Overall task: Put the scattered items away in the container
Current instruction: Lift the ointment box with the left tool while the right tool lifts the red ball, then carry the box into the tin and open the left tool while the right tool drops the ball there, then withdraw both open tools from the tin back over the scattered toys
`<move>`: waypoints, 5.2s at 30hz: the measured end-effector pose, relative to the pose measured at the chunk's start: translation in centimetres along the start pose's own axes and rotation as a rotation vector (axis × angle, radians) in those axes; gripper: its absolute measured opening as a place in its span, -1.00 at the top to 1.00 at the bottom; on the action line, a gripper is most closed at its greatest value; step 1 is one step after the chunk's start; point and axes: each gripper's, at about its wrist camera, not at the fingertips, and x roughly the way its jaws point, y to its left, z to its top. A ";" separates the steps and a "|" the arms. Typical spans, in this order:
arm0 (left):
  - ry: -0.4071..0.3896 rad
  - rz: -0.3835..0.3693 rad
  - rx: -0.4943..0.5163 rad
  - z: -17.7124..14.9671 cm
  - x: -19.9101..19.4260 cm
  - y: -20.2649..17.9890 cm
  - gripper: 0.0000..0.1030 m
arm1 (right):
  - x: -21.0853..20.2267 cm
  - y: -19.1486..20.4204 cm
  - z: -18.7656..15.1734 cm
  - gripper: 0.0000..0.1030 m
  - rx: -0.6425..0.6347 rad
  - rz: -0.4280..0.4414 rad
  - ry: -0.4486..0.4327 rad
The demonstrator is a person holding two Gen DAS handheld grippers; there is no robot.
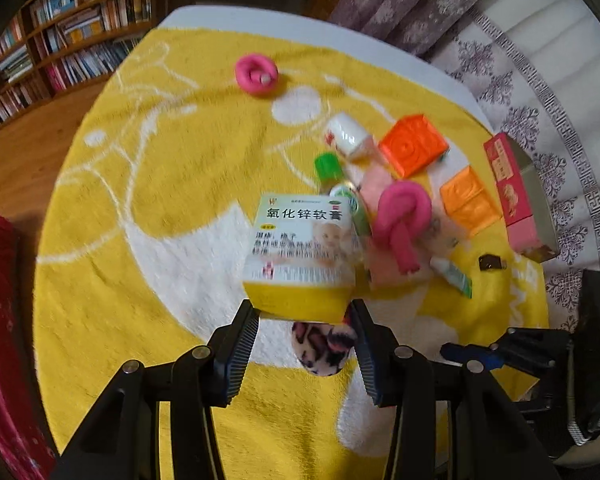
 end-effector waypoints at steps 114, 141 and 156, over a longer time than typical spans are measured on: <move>-0.322 -0.114 0.475 13.3 -1.6 -41.1 -0.65 | -25.0 -28.9 -9.4 -0.47 0.599 -0.402 -0.536; -0.402 0.201 0.274 8.5 -8.6 -24.8 -0.65 | -20.1 -18.1 -4.3 -0.53 0.506 -0.289 -0.468; -0.348 0.232 0.179 6.4 -9.4 -15.4 -0.65 | -16.3 -11.9 -0.6 -0.53 0.473 -0.285 -0.415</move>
